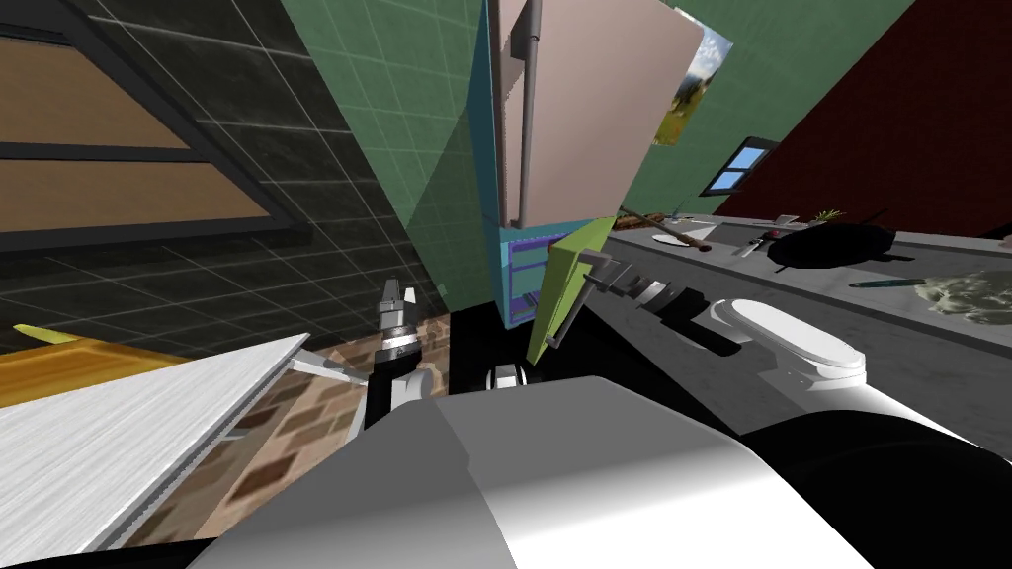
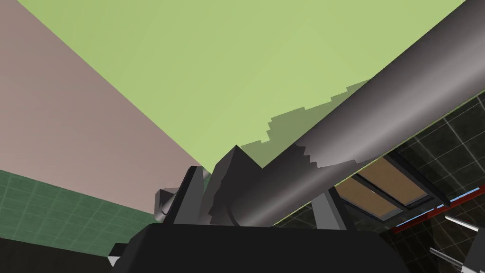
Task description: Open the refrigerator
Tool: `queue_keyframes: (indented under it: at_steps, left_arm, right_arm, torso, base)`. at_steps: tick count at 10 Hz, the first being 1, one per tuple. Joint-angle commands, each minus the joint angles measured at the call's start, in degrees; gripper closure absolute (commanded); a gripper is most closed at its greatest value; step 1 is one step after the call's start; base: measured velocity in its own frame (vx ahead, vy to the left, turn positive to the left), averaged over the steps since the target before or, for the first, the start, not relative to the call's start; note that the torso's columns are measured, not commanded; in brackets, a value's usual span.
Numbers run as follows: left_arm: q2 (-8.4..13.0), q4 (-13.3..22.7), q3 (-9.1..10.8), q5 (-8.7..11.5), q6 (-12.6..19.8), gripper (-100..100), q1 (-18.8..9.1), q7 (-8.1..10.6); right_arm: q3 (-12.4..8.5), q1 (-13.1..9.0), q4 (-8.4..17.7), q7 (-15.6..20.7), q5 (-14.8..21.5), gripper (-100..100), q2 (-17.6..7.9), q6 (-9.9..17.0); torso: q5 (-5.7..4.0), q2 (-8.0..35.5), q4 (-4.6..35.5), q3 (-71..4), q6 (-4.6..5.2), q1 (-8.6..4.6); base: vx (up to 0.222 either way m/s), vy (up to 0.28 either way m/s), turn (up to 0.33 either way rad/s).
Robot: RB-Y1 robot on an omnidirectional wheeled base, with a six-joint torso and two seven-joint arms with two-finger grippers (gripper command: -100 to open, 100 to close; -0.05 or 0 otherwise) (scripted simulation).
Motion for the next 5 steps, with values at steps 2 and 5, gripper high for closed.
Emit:
queue_keyframes:
  at_steps: [2,5]
  left_arm:
    - [0.00,0.01,0.01,0.00,0.00,0,0.02,0.00]
    - [0.01,0.01,0.01,0.00,0.00,0,0.00,0.00]
  right_arm:
    - [0.24,-0.84,0.10,0.50,-0.37,100,-0.32,-1.47]
    - [0.68,-1.28,0.10,0.72,-0.65,100,-0.53,-2.40]
  torso:
    - [-0.16,-0.01,0.08,0.02,0.35,-0.24]
    - [-0.11,-0.28,0.01,-0.21,0.09,-0.36]
  base:
    - [-0.154,-0.253,0.122]
    - [-0.185,-0.311,0.259]
